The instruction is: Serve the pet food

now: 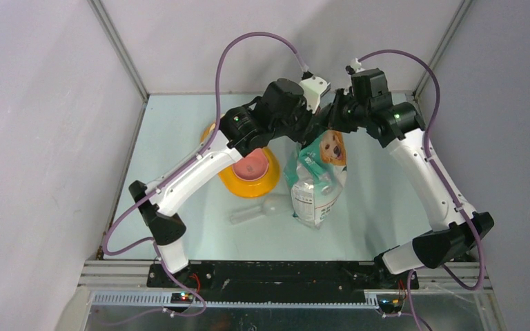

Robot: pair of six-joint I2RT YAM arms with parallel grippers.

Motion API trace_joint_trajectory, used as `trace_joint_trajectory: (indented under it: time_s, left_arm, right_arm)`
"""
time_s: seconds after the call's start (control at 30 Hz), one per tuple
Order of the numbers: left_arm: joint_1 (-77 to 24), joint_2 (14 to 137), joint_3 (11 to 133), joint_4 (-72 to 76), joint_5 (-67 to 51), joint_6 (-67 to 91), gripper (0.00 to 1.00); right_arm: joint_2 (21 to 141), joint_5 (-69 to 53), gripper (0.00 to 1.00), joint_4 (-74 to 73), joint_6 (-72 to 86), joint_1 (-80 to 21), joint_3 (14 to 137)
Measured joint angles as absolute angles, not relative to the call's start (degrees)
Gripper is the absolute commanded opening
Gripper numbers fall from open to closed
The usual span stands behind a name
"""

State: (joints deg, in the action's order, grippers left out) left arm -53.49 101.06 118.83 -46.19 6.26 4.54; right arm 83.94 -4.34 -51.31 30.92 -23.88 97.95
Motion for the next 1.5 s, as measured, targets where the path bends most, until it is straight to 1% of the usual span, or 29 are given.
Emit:
trace_joint_trajectory:
  time_s: [0.13, 0.27, 0.33, 0.43, 0.6, 0.67, 0.87, 0.9, 0.93, 0.97, 1.0, 1.03, 1.1, 1.2, 1.37, 1.5]
  left_arm:
    - [-53.3, 102.3, 121.4, -47.9, 9.1, 4.0, 0.0]
    - [-50.9, 105.6, 126.5, -48.2, 10.9, 3.5, 0.0]
    - [-48.4, 107.0, 128.2, -47.7, 10.6, 4.0, 0.0]
    - [-45.7, 108.5, 129.3, -46.1, 8.6, 5.7, 0.0]
    - [-45.1, 109.4, 130.2, -45.3, 6.8, 10.5, 0.0]
    - [-45.8, 109.5, 130.4, -45.3, 7.4, 12.1, 0.0]
    - [-48.2, 111.5, 133.1, -45.2, 10.3, 15.2, 0.0]
    - [-48.5, 111.7, 133.1, -44.9, 10.4, 15.7, 0.0]
    - [-48.6, 111.8, 133.1, -44.7, 10.4, 16.5, 0.0]
    - [-48.7, 112.0, 133.1, -44.4, 10.2, 17.3, 0.1]
    - [-48.7, 112.1, 133.1, -44.2, 10.0, 18.2, 0.15]
    - [-48.7, 112.1, 132.9, -44.0, 9.6, 18.8, 0.24]
    - [-48.7, 112.1, 132.6, -43.3, 8.6, 20.0, 0.28]
    - [-48.6, 112.1, 132.5, -41.8, 8.0, 21.2, 0.29]
    - [-48.6, 112.1, 131.7, -41.1, 7.1, 22.1, 0.28]
    - [-48.5, 112.0, 130.3, -41.2, 6.9, 22.1, 0.27]
  right_arm:
    - [84.8, -4.1, 0.0, -54.4, 28.1, -22.6, 100.8]
    - [86.3, -6.3, 0.0, -59.8, 20.9, -17.6, 107.3]
    - [88.3, -7.6, 0.0, -65.0, 15.7, -15.4, 112.9]
    - [93.1, -9.9, 0.0, -70.5, 8.1, -15.0, 121.0]
    - [101.5, -9.8, 0.0, -73.6, -3.8, -14.1, 131.9]
    - [103.1, -9.0, 0.0, -73.8, -7.7, -14.0, 133.7]
    - [103.2, -6.4, 0.0, -72.6, -16.0, -13.7, 133.3]
    - [103.2, -6.2, 0.03, -71.8, -16.4, -13.5, 133.1]
    - [103.4, -5.9, 0.1, -71.3, -16.3, -13.3, 133.0]
    - [103.9, -5.7, 0.26, -71.1, -15.6, -13.2, 133.4]
    - [104.6, -5.7, 0.33, -71.2, -14.6, -13.1, 134.4]
    - [105.6, -5.8, 0.43, -70.8, -12.8, -13.0, 136.1]
    - [106.9, -7.0, 0.5, -69.8, -8.6, -12.8, 138.8]
    - [105.6, -9.5, 0.54, -69.3, -2.8, -13.3, 136.9]
    - [101.6, -12.9, 0.54, -70.2, 3.7, -17.0, 129.1]
    - [100.8, -12.1, 0.51, -71.4, 6.0, -19.6, 126.5]
